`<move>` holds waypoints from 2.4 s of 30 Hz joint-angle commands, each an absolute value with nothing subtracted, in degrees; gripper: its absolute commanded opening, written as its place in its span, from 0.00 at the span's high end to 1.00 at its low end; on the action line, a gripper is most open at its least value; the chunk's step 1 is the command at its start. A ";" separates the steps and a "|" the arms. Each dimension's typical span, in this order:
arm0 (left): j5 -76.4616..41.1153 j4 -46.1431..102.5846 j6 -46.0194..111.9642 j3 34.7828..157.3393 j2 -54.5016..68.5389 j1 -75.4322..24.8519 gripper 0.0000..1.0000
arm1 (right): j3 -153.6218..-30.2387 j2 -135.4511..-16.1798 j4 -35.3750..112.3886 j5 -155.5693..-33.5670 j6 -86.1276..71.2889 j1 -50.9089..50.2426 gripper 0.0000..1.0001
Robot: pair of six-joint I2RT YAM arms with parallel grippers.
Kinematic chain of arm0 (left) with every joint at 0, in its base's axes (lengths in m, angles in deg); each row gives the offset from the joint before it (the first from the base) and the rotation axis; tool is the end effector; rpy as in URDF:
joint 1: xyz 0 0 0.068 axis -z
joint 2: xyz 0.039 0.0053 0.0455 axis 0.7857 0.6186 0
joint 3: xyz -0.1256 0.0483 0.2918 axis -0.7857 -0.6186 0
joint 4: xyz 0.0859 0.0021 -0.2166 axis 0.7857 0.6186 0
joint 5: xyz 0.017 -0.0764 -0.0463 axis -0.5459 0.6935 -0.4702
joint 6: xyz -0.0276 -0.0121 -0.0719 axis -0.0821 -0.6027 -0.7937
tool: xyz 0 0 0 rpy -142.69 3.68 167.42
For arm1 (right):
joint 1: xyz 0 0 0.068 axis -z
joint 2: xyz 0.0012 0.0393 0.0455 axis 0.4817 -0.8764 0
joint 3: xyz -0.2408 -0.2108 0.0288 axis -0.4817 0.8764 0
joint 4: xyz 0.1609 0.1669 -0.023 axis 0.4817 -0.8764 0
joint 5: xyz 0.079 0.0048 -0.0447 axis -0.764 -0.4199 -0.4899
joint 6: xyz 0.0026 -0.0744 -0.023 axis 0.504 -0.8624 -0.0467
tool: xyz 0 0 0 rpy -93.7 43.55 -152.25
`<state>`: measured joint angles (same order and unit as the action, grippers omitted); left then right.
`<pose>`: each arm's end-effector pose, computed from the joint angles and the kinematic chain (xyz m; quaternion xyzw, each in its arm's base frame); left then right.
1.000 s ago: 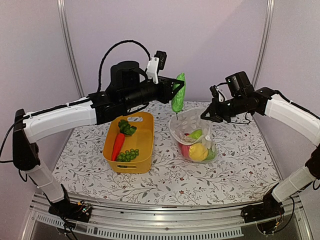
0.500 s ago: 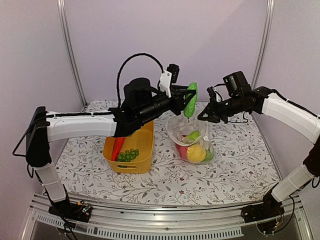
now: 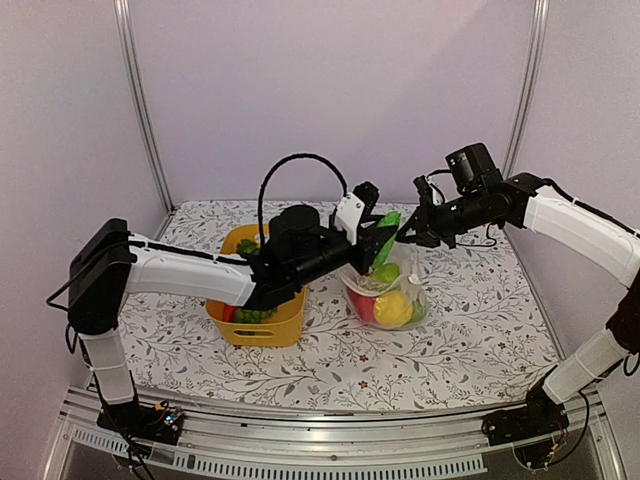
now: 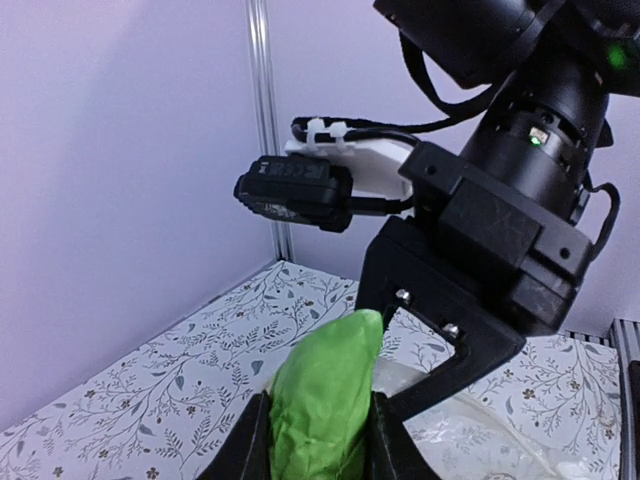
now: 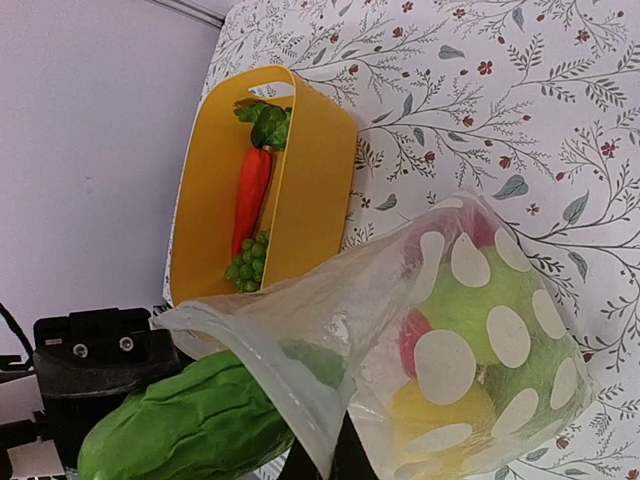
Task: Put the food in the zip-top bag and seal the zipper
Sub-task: Place the fake vegetable in the zipper food storage bag, then adjust the zipper food storage bag at the center of the board.
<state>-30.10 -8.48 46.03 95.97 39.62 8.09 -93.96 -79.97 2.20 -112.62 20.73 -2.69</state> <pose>0.2381 -0.4007 0.3419 0.3288 0.6058 -0.3314 0.6443 0.2491 0.1865 0.3636 -0.0586 0.9012 0.3782 0.2032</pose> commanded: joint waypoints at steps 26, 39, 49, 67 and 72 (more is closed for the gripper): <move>-44.07 15.60 34.77 105.02 26.05 9.31 0.00 | -94.21 -78.86 4.37 -113.62 21.85 -2.50 1.00; -48.46 42.63 16.70 94.03 12.65 7.68 0.00 | -91.90 -77.36 7.98 -112.51 21.80 -2.41 1.00; -29.38 21.88 -3.09 85.78 21.88 2.35 0.43 | -90.48 -75.53 13.90 -110.10 21.16 -2.33 1.00; -20.83 9.74 -18.80 90.22 38.91 0.72 0.60 | -76.81 -70.35 21.99 -108.31 23.66 -2.32 1.00; -18.55 9.82 -21.26 89.80 39.98 -0.01 0.68 | -76.65 -69.89 21.76 -107.90 23.56 -2.32 1.00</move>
<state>-20.87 11.12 -18.73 88.91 38.81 1.01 -77.16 -71.81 20.27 -108.47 23.35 -2.63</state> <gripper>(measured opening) 0.334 0.004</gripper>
